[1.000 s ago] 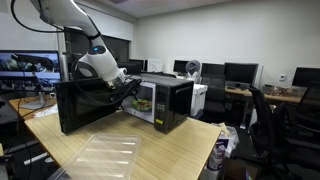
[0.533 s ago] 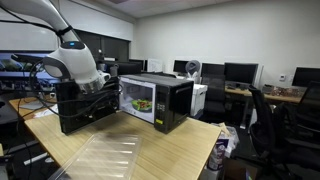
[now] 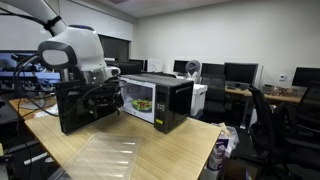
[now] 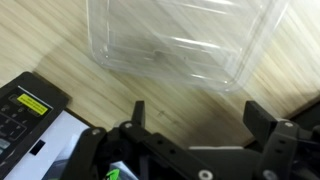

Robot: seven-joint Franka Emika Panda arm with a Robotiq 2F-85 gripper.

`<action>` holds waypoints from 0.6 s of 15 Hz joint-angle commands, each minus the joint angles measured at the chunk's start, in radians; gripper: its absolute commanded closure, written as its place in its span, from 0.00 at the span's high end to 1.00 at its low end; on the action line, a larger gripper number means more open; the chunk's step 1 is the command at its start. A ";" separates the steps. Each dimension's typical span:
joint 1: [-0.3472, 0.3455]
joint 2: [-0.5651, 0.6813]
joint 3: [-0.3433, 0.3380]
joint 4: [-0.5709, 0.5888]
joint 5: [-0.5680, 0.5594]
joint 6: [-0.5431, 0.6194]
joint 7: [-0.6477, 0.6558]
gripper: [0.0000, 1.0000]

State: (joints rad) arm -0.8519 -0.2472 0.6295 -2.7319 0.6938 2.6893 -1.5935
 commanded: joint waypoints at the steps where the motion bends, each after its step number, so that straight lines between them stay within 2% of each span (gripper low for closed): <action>1: 0.021 -0.169 -0.022 0.070 -0.098 -0.273 0.224 1.00; 3: 0.047 -0.232 -0.051 0.152 -0.128 -0.449 0.331 1.00; 4: 0.220 -0.221 -0.223 0.183 -0.226 -0.485 0.441 1.00; 7: 0.472 -0.276 -0.455 0.331 -0.363 -0.692 0.655 1.00; 9: 0.626 -0.294 -0.561 0.402 -0.393 -0.782 0.724 1.00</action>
State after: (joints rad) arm -0.3983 -0.5169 0.1931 -2.4047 0.3568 2.0134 -0.9764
